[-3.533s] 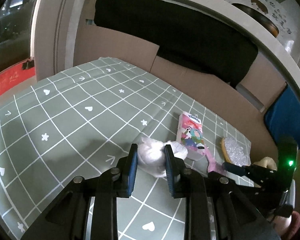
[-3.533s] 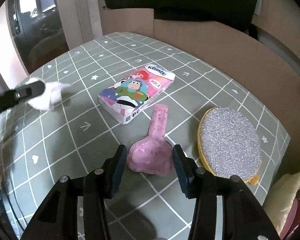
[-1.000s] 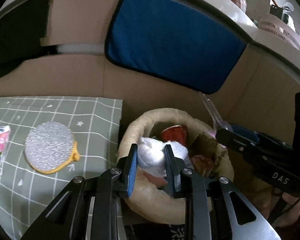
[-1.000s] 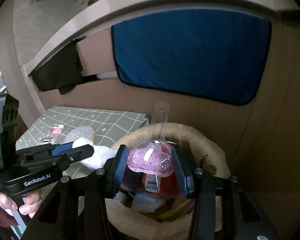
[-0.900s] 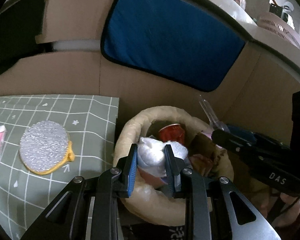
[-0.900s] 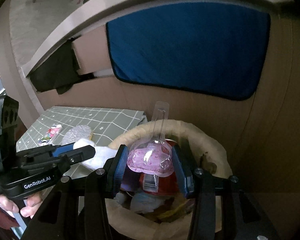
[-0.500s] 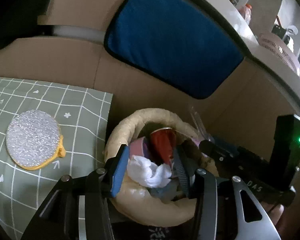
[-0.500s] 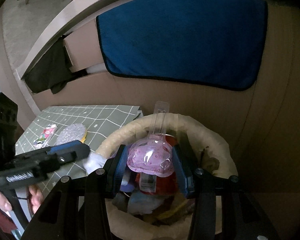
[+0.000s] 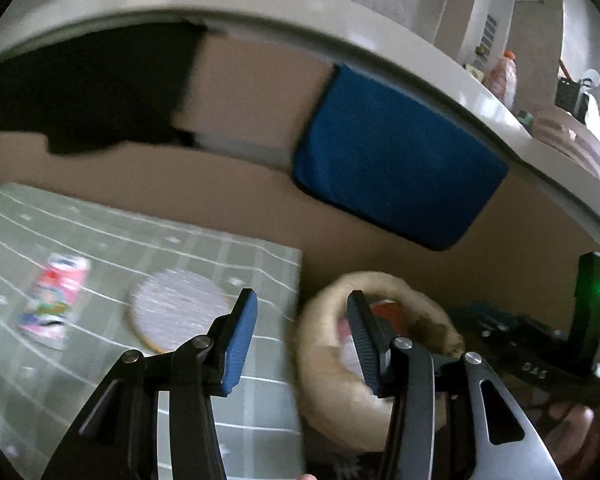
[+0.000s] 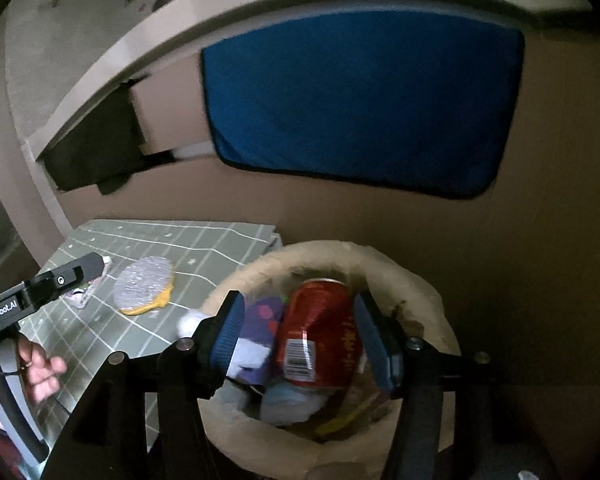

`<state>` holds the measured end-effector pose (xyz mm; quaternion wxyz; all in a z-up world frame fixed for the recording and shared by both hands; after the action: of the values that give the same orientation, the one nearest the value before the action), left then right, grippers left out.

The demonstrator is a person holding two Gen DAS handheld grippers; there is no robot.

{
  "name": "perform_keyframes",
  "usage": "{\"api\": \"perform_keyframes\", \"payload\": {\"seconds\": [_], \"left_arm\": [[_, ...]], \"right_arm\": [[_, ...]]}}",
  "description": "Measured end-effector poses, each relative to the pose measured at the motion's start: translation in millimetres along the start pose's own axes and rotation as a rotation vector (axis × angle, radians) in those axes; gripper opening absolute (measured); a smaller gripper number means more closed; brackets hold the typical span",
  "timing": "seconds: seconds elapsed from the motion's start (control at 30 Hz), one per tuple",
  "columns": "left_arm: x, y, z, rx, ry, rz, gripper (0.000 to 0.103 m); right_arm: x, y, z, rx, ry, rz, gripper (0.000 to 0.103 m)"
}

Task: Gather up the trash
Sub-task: 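Open both tools to drop the tissue and pink item into the bin, then move the left tool to the Kleenex pack while the right tool moves to the glitter sponge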

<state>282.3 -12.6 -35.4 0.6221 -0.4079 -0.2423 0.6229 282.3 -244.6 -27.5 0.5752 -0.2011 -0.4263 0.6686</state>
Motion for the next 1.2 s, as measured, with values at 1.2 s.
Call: {"api": "perform_keyframes", "payload": {"seconds": [1.2], "left_arm": [[196,23,5,0.086,-0.374,0.197,0.048]], "right_arm": [[138,-11,-134,0.194,-0.174,0.14,0.051]]}}
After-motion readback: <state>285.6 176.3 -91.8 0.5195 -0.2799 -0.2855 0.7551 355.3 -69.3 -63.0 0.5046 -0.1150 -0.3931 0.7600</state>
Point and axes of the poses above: each gripper's, at about its wrist camera, not at the fingertips, and z roughly against the way its jaws point, x to its left, y to its underside, the point moved 2 cm from there along -z, roughly the way its jaws point, and after that the axes turned 10 degrees about -y, right-handed, at the moved point
